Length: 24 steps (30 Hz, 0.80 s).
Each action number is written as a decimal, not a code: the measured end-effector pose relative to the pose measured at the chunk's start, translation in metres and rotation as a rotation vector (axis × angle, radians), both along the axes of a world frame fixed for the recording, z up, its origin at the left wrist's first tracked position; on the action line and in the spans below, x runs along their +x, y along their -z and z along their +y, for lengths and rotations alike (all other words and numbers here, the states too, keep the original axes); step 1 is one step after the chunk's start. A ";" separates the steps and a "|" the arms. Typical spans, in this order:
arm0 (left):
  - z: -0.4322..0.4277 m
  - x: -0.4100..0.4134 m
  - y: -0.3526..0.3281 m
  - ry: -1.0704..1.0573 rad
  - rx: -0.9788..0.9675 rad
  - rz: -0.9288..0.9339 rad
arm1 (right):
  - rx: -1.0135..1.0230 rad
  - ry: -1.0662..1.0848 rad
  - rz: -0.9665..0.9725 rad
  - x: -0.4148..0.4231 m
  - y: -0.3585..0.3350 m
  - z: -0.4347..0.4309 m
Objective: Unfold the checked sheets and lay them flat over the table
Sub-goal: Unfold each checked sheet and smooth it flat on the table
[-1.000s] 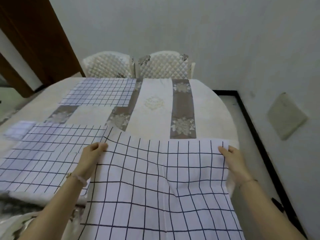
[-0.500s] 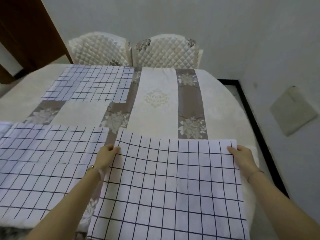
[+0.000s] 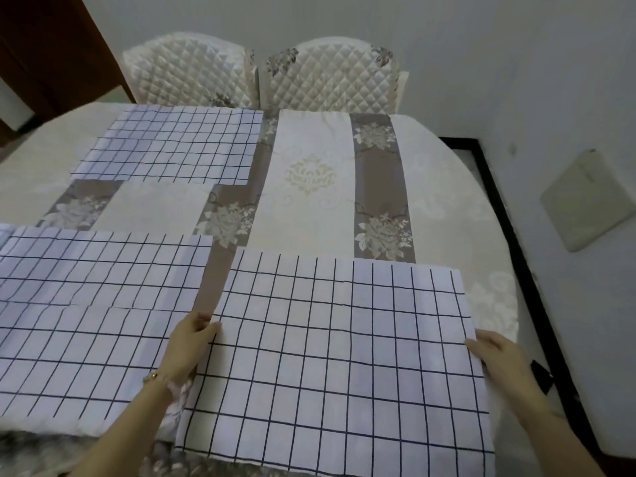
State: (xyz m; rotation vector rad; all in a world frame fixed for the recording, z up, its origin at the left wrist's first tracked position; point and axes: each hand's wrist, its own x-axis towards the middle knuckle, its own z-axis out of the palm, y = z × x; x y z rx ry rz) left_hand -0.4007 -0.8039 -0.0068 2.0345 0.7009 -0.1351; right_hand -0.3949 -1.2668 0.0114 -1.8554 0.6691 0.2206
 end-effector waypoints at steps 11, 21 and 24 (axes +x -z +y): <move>0.003 0.026 0.001 -0.099 0.038 -0.050 | -0.087 0.023 -0.073 0.039 0.009 0.012; 0.005 0.007 -0.006 -0.029 0.017 0.020 | -0.017 0.000 -0.022 0.022 0.012 0.001; 0.011 -0.013 -0.008 0.019 0.037 0.068 | -0.031 -0.040 0.008 0.006 0.016 -0.005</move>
